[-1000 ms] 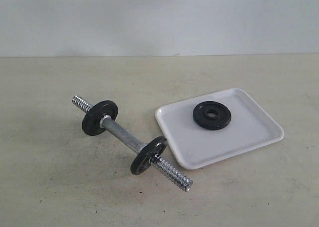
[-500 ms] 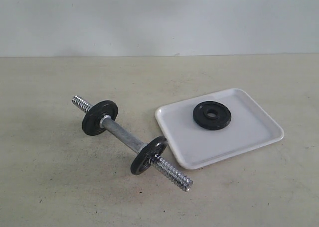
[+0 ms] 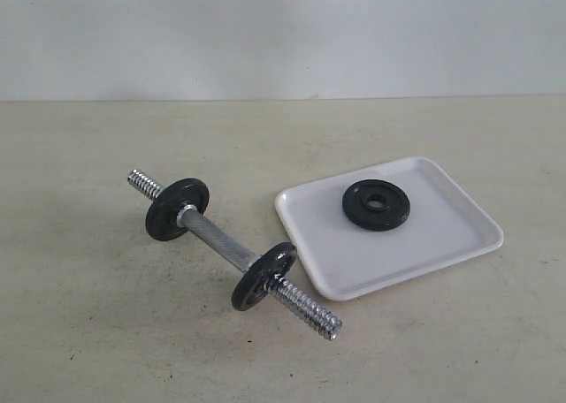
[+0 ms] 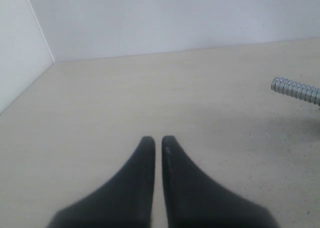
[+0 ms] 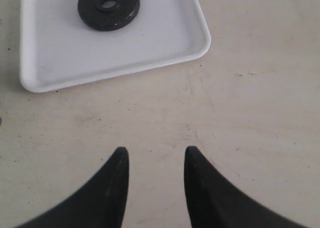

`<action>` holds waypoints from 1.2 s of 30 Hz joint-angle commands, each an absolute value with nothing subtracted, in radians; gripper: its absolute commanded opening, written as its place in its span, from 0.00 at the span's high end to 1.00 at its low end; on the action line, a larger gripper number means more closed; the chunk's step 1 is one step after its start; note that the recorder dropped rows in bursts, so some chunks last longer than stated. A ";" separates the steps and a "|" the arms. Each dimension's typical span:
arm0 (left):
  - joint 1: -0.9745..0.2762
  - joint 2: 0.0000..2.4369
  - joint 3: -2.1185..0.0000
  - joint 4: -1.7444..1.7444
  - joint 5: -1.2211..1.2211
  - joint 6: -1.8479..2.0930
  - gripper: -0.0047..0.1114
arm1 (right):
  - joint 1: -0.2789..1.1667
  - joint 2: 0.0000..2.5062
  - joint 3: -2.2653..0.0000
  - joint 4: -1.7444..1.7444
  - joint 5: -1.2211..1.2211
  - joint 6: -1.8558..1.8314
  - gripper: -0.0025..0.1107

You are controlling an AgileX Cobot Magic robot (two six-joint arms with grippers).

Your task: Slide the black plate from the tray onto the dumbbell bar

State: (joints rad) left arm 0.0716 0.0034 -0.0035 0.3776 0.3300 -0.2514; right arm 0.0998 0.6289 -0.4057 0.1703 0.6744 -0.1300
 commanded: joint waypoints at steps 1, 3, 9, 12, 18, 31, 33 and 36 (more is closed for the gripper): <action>0.068 0.000 0.000 0.382 0.316 -0.261 0.92 | 0.102 0.628 -0.413 0.181 0.678 -0.141 0.68; 0.068 0.000 0.000 0.382 0.316 -0.261 0.92 | 0.102 0.628 -0.413 0.193 0.678 -0.141 0.68; 0.068 0.000 0.000 0.382 0.316 -0.261 0.92 | 0.102 0.628 -0.413 0.202 0.678 -0.137 0.68; 0.068 0.000 0.000 0.394 0.314 -0.243 0.92 | 0.102 0.628 -0.413 0.205 0.680 -0.137 0.68; 0.068 0.000 0.000 0.589 0.314 -0.164 0.92 | 0.102 0.628 -0.413 0.209 0.680 -0.137 0.68; 0.068 0.000 0.000 0.591 0.211 -0.164 0.92 | 0.102 0.628 -0.413 0.240 0.681 -0.137 0.68; 0.068 0.000 0.000 0.591 0.093 -0.164 0.92 | 0.102 0.628 -0.413 0.247 0.681 -0.137 0.68; 0.068 0.000 0.000 0.591 -0.134 -0.164 0.92 | 0.102 0.628 -0.413 0.254 0.681 -0.137 0.68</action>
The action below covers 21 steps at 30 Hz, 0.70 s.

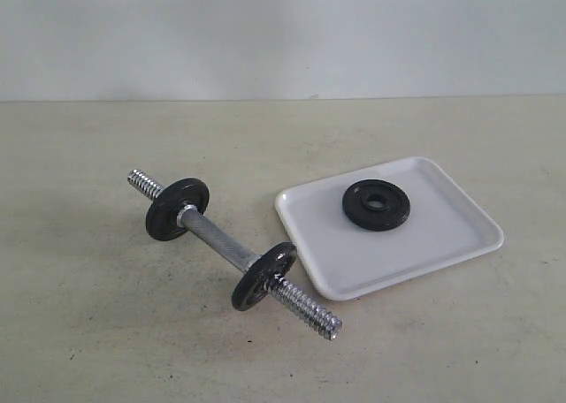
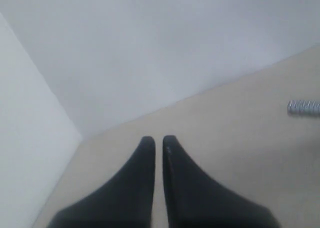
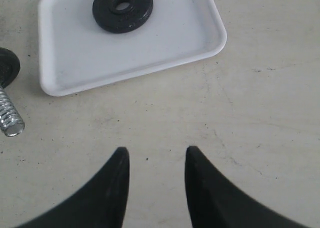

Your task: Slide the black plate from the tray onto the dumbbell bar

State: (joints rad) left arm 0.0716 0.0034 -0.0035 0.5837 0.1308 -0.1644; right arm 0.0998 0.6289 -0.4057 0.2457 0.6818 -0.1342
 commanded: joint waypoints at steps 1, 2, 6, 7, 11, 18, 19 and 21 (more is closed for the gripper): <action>0.068 0.000 0.000 0.591 -0.205 -0.164 0.92 | 0.102 0.628 -0.413 0.254 0.681 -0.137 0.68; 0.068 0.000 0.000 0.591 -0.303 -0.164 0.92 | 0.102 0.628 -0.413 0.254 0.681 -0.137 0.68; 0.068 0.000 0.000 0.591 -0.725 -0.240 0.92 | 0.102 0.628 -0.413 0.254 0.681 -0.139 0.68; 0.068 0.000 0.000 0.591 -0.839 -0.253 0.92 | 0.102 0.628 -0.413 0.254 0.681 -0.139 0.68; 0.068 0.000 0.000 0.591 -1.218 -0.276 0.92 | 0.102 0.628 -0.413 0.254 0.681 -0.139 0.68; 0.068 0.000 0.000 0.655 -1.221 -0.594 0.92 | 0.102 0.628 -0.413 0.258 0.681 -0.141 0.68; 0.068 0.000 0.000 0.669 -1.221 -0.669 0.92 | 0.102 0.628 -0.413 0.258 0.681 -0.141 0.68; 0.068 0.000 0.000 0.702 -1.221 -0.773 0.92 | 0.102 0.628 -0.413 0.258 0.681 -0.141 0.68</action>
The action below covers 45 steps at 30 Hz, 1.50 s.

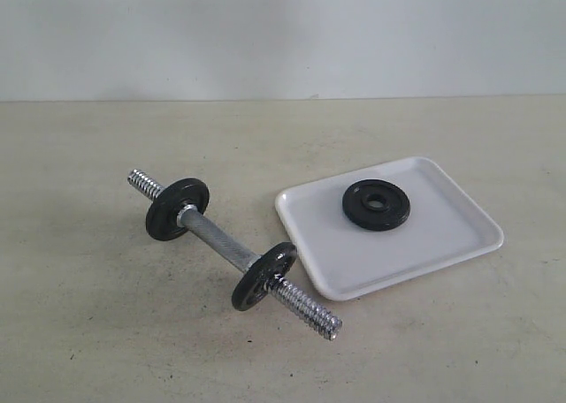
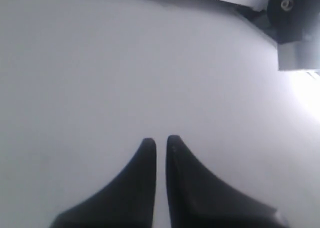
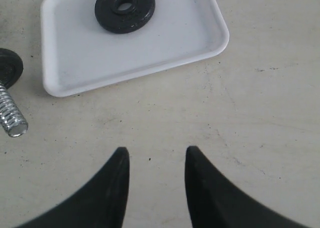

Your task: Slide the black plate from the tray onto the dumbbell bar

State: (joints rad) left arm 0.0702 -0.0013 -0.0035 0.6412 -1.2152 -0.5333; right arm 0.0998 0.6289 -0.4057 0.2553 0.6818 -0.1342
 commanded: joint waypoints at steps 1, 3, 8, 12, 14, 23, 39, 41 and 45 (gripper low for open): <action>0.068 0.000 0.000 0.721 -1.221 -0.811 0.92 | 0.102 0.628 -0.413 0.258 0.681 -0.141 0.68; 0.068 0.000 0.000 0.755 -1.221 -0.871 0.92 | 0.102 0.628 -0.413 0.258 0.681 -0.141 0.68; 0.068 0.000 0.000 0.765 -1.221 -0.905 0.92 | 0.102 0.628 -0.413 0.258 0.681 -0.141 0.68; 0.068 0.000 0.000 0.783 -1.221 -0.905 0.92 | 0.102 0.628 -0.413 0.258 0.680 -0.141 0.68; 0.068 0.000 0.000 0.783 -1.221 -0.905 0.92 | 0.102 0.628 -0.413 0.258 0.680 -0.141 0.68; 0.068 0.000 -0.060 0.714 -0.768 -0.984 0.92 | 0.102 0.628 -0.413 0.258 0.678 -0.141 0.68; 0.068 0.510 -0.392 1.507 -0.634 -1.391 0.92 | 0.102 0.628 -0.413 0.261 0.671 -0.141 0.68; 0.068 0.612 -0.401 1.558 -0.622 -1.393 0.92 | 0.102 0.628 -0.413 0.266 0.675 -0.141 0.68; 0.068 0.878 -0.403 1.659 -0.592 -1.547 0.92 | 0.102 0.628 -0.413 0.266 0.677 -0.141 0.68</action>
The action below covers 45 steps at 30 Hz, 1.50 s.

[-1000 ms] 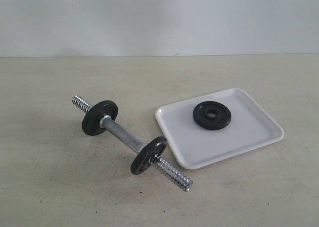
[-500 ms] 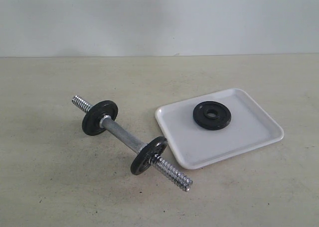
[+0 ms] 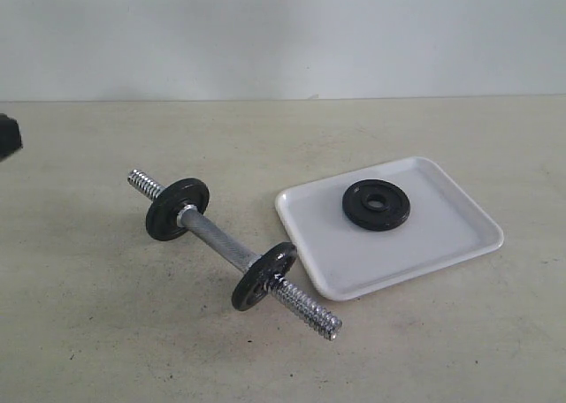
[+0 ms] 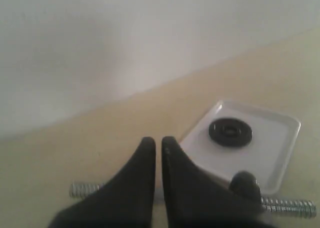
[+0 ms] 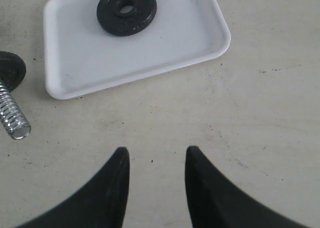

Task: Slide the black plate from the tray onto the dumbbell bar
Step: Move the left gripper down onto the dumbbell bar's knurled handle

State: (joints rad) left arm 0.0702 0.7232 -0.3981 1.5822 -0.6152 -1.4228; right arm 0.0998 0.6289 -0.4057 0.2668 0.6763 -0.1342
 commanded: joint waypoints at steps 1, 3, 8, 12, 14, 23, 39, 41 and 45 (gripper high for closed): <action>0.068 0.922 -0.403 1.667 -0.607 -1.570 0.89 | 0.102 0.628 -0.413 0.272 0.677 -0.141 0.68; 0.068 1.003 -0.403 1.667 -0.671 -1.567 0.82 | 0.102 0.628 -0.413 0.283 0.677 -0.141 0.68; 0.068 1.201 -0.403 1.536 -0.868 -1.445 0.32 | 0.102 0.628 -0.413 0.285 0.677 -0.141 0.68; 0.068 1.272 -0.407 1.500 -1.066 -1.200 0.32 | 0.102 0.628 -0.413 0.308 0.677 -0.141 0.68; 0.041 1.276 -0.424 1.491 -1.067 -1.137 0.32 | 0.102 0.628 -0.413 0.310 0.677 -0.141 0.68; -0.118 1.276 -0.565 1.517 -0.826 -1.100 0.33 | 0.102 0.628 -0.413 0.309 0.684 -0.141 0.68; -0.207 1.379 -0.645 1.744 -0.571 -1.067 0.36 | 0.102 0.628 -0.413 0.309 0.684 -0.141 0.68; -0.231 1.431 -0.645 1.744 -0.571 -1.067 0.36 | 0.102 0.628 -0.413 0.309 0.684 -0.141 0.68; -0.279 1.544 -0.653 1.744 -0.555 -1.067 0.36 | 0.102 0.628 -0.413 0.309 0.684 -0.141 0.68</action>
